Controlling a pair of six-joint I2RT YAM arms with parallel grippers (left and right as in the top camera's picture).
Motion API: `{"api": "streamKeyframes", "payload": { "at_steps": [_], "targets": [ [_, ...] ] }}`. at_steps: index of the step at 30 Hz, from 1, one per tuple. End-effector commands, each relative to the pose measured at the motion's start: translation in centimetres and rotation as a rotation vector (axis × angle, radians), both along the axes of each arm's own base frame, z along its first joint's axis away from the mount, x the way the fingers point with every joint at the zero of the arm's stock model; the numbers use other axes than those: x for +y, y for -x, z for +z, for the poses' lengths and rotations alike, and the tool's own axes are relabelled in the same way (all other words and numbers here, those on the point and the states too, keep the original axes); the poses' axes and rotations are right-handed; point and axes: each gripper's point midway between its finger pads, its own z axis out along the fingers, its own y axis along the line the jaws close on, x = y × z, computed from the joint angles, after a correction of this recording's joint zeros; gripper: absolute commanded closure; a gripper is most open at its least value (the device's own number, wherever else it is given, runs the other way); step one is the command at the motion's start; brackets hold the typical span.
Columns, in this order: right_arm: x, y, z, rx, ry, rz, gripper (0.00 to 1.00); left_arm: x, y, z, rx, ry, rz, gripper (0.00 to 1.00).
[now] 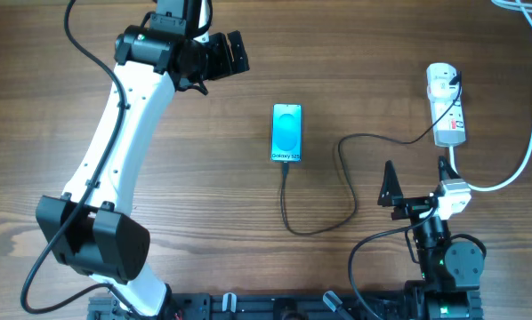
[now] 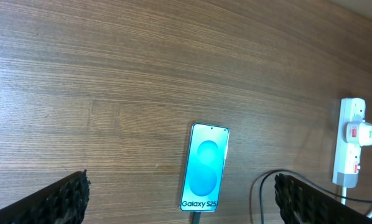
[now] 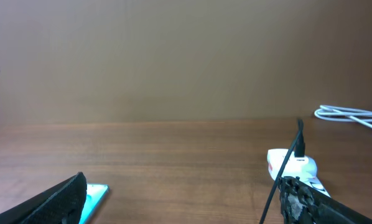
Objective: Plug charger to phone and switch on socket
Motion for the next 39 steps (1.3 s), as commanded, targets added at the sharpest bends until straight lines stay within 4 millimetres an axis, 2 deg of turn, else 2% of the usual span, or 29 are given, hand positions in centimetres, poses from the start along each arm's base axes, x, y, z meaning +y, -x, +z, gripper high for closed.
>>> {"api": "streamKeyframes", "payload": {
  "at_steps": [1, 3, 7, 39],
  "targets": [
    [-0.7, 0.0, -0.3, 0.013, -0.022, -0.040, 0.00, 0.3, -0.2, -0.5, 0.006, -0.012, 0.004, 0.00],
    [-0.7, 0.0, -1.3, 0.050, 0.015, -0.041, 0.00, 0.3, -0.2, -0.5, 0.006, -0.012, 0.004, 0.00],
    [-0.5, 0.0, -1.4, 0.043, 0.135, -0.037, 0.00, 0.3, -0.2, -0.5, 0.006, -0.012, 0.004, 0.00],
    [-0.6, 0.0, -1.4, 0.045, 0.102, -0.040, 0.00, 0.3, -0.2, -0.5, 0.006, -0.012, 0.004, 0.00]
  ]
}}
